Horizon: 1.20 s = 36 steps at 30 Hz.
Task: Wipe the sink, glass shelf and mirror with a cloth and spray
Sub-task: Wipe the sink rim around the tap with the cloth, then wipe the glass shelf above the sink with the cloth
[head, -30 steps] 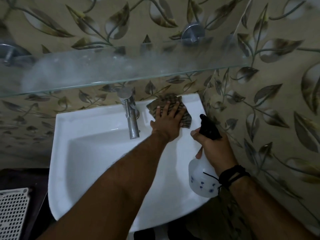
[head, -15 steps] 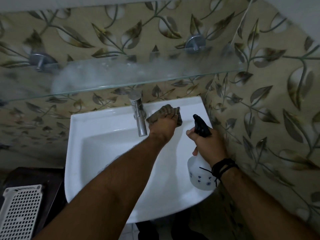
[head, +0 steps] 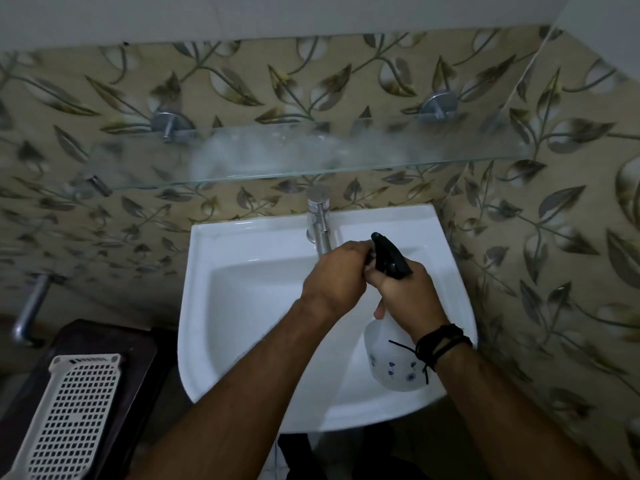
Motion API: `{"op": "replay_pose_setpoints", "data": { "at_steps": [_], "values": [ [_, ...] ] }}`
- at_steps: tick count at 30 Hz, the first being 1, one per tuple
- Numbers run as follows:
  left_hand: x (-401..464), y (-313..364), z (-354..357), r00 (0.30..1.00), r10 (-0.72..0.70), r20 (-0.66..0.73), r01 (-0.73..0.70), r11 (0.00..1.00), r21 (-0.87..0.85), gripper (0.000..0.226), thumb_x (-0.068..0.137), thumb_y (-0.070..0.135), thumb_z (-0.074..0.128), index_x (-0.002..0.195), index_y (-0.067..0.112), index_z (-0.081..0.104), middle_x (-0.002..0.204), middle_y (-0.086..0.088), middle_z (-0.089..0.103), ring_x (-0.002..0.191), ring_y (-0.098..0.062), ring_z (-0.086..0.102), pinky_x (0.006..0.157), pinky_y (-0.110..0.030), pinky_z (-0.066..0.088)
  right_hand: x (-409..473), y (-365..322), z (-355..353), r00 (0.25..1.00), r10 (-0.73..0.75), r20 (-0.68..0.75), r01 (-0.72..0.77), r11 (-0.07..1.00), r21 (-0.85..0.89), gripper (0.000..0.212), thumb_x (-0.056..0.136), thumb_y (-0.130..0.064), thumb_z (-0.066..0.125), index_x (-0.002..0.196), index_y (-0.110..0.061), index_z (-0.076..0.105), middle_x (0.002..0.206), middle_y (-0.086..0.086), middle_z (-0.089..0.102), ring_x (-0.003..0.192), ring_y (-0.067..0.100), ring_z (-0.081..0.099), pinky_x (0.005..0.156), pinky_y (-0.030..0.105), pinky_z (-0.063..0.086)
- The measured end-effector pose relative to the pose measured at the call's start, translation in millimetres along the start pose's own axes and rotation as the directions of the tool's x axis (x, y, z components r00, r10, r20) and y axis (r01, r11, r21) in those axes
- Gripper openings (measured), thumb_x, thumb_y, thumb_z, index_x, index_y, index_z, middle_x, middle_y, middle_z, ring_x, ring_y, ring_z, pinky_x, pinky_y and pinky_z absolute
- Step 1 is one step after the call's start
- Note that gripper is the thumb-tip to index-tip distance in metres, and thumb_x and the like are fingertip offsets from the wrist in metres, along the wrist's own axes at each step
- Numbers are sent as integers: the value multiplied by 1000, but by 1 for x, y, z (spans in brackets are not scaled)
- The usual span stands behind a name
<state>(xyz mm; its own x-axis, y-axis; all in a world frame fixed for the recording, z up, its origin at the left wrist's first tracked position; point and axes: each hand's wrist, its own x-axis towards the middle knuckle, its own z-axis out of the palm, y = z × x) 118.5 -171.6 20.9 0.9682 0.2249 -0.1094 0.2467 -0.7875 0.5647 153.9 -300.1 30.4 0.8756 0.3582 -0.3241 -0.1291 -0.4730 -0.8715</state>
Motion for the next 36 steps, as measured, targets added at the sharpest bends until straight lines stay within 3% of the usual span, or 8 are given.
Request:
{"op": "replay_pose_setpoints", "data": {
  "at_steps": [4, 10, 16, 19, 23, 29, 33, 36],
  "values": [
    [-26, -5, -30, 998, -33, -45, 32, 999, -6, 52, 83, -5, 46, 125, 22, 60, 120, -2, 64, 103, -27, 61, 75, -30, 42, -13, -22, 16, 999, -27, 46, 26, 1000, 13, 10, 91, -21, 69, 92, -12, 75, 45, -3, 64, 58, 33, 71, 67, 27, 50],
    [-66, -22, -84, 987, -128, -92, 131, 991, 23, 68, 79, -8, 51, 136, 28, 57, 125, 2, 64, 105, -26, 63, 75, -30, 46, -31, -65, 47, 982, -93, 163, 85, 995, 56, 11, 91, -23, 75, 91, -12, 75, 55, -1, 67, 51, 35, 65, 53, 18, 50],
    [-110, -42, -188, 961, -187, -205, 202, 978, 55, 64, 89, -5, 57, 142, 31, 56, 119, 2, 69, 78, -15, 68, 68, -34, 60, -49, -111, 73, 940, -197, 278, 168, 978, 124, 18, 92, -28, 74, 91, -10, 74, 56, 13, 65, 63, 40, 70, 77, 24, 47],
    [-123, -45, -259, 899, -154, -411, 217, 970, 111, 57, 95, -1, 55, 141, 32, 57, 120, 3, 66, 91, -19, 66, 78, -31, 56, -53, -128, 85, 928, -237, 288, 211, 970, 119, 17, 90, -31, 75, 89, -14, 75, 53, 10, 64, 63, 35, 72, 86, 30, 47],
    [-109, -71, -314, 713, 146, -686, 113, 941, 318, 50, 94, -4, 54, 140, 15, 60, 138, -11, 62, 121, -30, 60, 99, -34, 46, -54, -143, 92, 930, -220, 293, 200, 975, 96, 14, 90, -38, 75, 91, -23, 76, 51, 19, 64, 77, 25, 75, 84, 31, 45],
    [-67, -135, -273, 938, 40, -344, 116, 899, 422, 51, 96, 5, 56, 144, 23, 57, 155, -6, 46, 137, -31, 47, 112, -36, 38, -48, -151, 98, 935, -212, 286, 196, 977, 82, 16, 91, -33, 74, 94, -17, 76, 46, 6, 60, 76, 34, 74, 80, 27, 44],
    [-61, -137, -268, 960, -71, -271, 168, 921, 352, 42, 94, 23, 58, 136, 24, 63, 140, -4, 59, 125, -27, 56, 100, -34, 46, -40, -163, 102, 946, -194, 261, 179, 981, 79, 21, 94, -31, 72, 98, -10, 74, 45, -5, 61, 72, 37, 72, 70, 21, 43],
    [-48, -124, -282, 951, -210, -226, 282, 891, 357, 36, 95, 40, 56, 121, 17, 62, 115, -7, 66, 101, -29, 61, 80, -33, 45, -28, -173, 106, 950, -202, 238, 183, 978, 102, 21, 93, -31, 73, 97, -11, 73, 65, 2, 69, 51, 28, 66, 82, 34, 51]
  ]
}}
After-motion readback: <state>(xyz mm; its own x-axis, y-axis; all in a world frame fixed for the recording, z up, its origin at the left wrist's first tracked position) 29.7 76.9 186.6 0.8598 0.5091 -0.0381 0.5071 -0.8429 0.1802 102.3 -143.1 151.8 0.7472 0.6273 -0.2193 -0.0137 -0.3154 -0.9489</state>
